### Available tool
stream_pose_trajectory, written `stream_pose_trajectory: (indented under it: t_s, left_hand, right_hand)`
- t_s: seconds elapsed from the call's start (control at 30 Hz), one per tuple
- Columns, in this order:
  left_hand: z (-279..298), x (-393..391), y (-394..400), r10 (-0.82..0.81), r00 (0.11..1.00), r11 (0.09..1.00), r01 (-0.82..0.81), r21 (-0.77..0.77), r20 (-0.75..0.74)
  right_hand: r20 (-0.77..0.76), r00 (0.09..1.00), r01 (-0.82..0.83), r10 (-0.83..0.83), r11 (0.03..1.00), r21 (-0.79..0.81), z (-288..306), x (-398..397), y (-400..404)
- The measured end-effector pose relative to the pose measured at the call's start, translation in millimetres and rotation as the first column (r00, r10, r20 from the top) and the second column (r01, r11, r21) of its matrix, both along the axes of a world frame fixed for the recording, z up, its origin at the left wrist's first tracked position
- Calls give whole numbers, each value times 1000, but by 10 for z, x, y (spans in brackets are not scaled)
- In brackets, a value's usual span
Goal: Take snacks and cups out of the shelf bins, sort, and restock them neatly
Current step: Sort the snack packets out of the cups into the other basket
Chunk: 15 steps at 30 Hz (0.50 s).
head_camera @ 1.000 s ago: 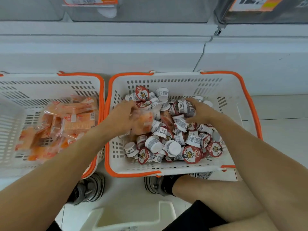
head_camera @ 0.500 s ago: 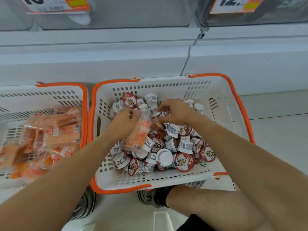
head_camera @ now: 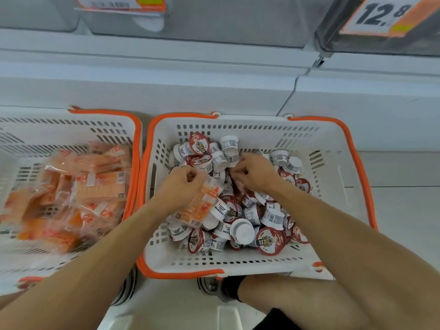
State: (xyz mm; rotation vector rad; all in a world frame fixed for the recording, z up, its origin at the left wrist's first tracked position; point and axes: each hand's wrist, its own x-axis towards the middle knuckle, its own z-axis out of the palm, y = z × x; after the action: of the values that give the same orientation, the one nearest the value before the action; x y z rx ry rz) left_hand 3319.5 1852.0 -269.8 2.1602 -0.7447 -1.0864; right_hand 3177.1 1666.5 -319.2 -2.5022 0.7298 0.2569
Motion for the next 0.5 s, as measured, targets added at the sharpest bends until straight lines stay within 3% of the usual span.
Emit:
stream_pose_trajectory:
  t_s: [0.13,0.27,0.4,0.5]
  left_hand:
    - [37,4,52,81,994,997,-81,-3,-67]
    - [211,-19,102,139,980,989,-144,-22,-142]
    - [588,128,249,208,973,964,-220,-147,-97]
    - [955,426,453,378,926,879,-362,-311,-11]
  right_hand:
    - [147,960,199,-239,949,245,388,-134,-111]
    - [157,901,291,-404,832,472,1010,-114,-113]
    - [173,894,230,-414,754,615,1535,37,68]
    - [203,884,174,-422,698,694,1725,286,363]
